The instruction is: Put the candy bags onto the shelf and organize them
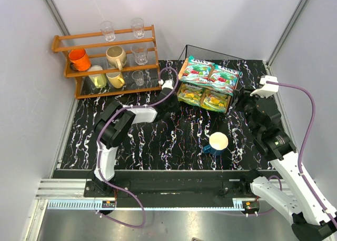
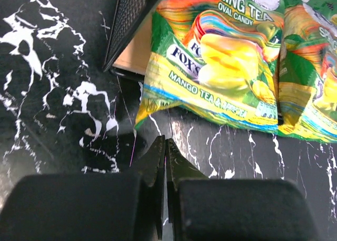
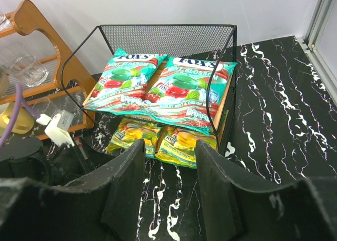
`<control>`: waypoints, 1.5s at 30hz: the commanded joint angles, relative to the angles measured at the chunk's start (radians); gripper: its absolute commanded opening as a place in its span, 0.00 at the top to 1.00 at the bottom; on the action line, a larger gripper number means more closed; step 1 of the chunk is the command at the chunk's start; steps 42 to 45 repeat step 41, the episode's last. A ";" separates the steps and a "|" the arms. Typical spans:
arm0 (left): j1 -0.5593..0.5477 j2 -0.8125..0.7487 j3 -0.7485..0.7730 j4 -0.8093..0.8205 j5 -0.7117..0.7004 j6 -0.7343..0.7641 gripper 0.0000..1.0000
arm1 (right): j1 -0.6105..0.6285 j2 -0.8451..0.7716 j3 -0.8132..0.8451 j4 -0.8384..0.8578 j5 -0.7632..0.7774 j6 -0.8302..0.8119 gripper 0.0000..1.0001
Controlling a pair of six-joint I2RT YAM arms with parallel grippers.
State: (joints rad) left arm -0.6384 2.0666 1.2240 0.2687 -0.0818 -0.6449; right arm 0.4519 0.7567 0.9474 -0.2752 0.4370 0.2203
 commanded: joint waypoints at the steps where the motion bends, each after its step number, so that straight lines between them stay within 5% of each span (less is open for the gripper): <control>1: -0.003 -0.132 -0.079 0.109 -0.007 -0.010 0.99 | 0.007 -0.008 -0.001 0.030 0.028 -0.010 0.48; 7: -0.037 -0.276 -0.239 0.124 -0.026 -0.013 0.97 | 0.007 -0.005 0.011 0.028 0.016 0.001 0.48; 10: -0.043 -0.379 -0.317 0.090 -0.030 -0.009 0.84 | 0.007 -0.003 0.025 0.016 -0.001 0.001 0.43; 11: -0.043 -0.442 -0.336 0.077 -0.033 -0.007 0.77 | 0.007 -0.003 0.031 0.008 -0.009 0.002 0.37; 12: -0.043 -0.474 -0.368 0.035 -0.042 -0.006 0.56 | 0.007 0.000 0.037 -0.008 -0.011 0.004 0.28; 13: -0.043 -0.511 -0.382 0.009 -0.055 0.007 0.47 | 0.007 0.001 0.047 -0.015 -0.004 0.010 0.10; 15: -0.043 -0.624 -0.418 -0.070 -0.087 0.019 0.17 | 0.007 -0.003 0.053 -0.028 0.003 0.024 0.00; 17: -0.041 -0.740 -0.438 -0.121 -0.111 0.043 0.01 | 0.007 -0.010 0.053 -0.033 0.022 0.031 0.00; 30: -0.037 -1.243 -0.394 -0.736 -0.493 0.134 0.01 | 0.007 -0.100 0.007 -0.131 0.101 0.103 0.00; 41: -0.033 -1.557 -0.509 -0.826 -0.604 0.139 0.01 | 0.007 -0.138 -0.044 -0.176 0.092 0.143 0.00; 45: -0.033 -1.557 -0.509 -0.826 -0.604 0.139 0.01 | 0.007 -0.138 -0.044 -0.176 0.092 0.143 0.00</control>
